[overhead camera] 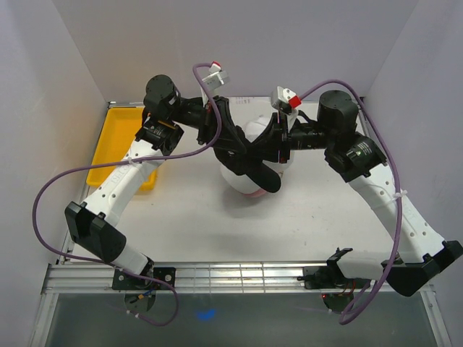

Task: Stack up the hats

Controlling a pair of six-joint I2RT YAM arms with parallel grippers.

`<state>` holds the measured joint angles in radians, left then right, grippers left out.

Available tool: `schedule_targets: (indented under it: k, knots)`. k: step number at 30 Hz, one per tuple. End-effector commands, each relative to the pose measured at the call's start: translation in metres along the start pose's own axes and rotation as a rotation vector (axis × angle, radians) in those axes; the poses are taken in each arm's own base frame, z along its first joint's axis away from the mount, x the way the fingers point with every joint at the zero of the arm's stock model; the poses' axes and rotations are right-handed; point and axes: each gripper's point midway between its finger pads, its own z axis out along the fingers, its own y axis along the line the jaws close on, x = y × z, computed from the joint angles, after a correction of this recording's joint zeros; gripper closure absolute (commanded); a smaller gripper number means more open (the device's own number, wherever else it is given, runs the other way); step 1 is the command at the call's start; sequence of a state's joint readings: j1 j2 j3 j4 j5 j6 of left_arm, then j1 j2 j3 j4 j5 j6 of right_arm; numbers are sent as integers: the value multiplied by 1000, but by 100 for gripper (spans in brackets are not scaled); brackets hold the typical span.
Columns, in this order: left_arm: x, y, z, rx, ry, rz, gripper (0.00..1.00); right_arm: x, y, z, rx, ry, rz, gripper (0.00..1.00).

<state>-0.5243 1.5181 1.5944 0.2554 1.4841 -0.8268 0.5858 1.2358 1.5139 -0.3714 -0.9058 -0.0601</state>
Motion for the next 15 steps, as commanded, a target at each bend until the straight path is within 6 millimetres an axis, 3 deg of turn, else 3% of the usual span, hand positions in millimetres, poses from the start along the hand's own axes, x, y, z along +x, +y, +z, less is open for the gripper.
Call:
schedule_targets:
  k: [1,2,4,5,9,15]
  knots:
    - [-10,-20,-1,23,14,88,100,-21,-1,-7,59,-39,-52,92]
    - [-11,-18,-1,18,8,84,98,-21,-1,-9,71,-37,-41,92]
    - [-15,-12,-1,-10,-22,73,84,-25,-2,-13,107,-41,-41,92]
    - [-17,-8,-4,-28,-37,69,66,-30,-2,-16,125,-47,-41,92]
    - [-27,6,-12,-102,-104,54,44,-35,-5,-26,210,-42,-5,92]
    - [-57,13,-26,-227,-231,77,34,-40,-17,-40,361,-44,68,92]
